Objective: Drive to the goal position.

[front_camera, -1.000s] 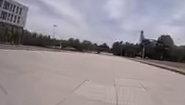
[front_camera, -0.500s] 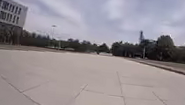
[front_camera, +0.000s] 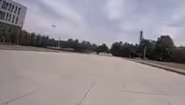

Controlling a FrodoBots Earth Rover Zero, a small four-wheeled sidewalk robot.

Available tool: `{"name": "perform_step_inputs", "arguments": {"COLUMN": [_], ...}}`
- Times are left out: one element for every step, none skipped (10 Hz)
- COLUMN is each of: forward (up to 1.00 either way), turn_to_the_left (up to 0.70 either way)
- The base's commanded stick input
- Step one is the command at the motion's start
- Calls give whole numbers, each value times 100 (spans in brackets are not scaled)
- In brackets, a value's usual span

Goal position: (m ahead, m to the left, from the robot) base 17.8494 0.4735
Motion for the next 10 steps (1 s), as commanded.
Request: {"name": "perform_step_inputs", "arguments": {"forward": [100,100,100,100,100,100,100,100,100,100], "turn_to_the_left": [0,0,0,0,0,0,0,0,0,0]}}
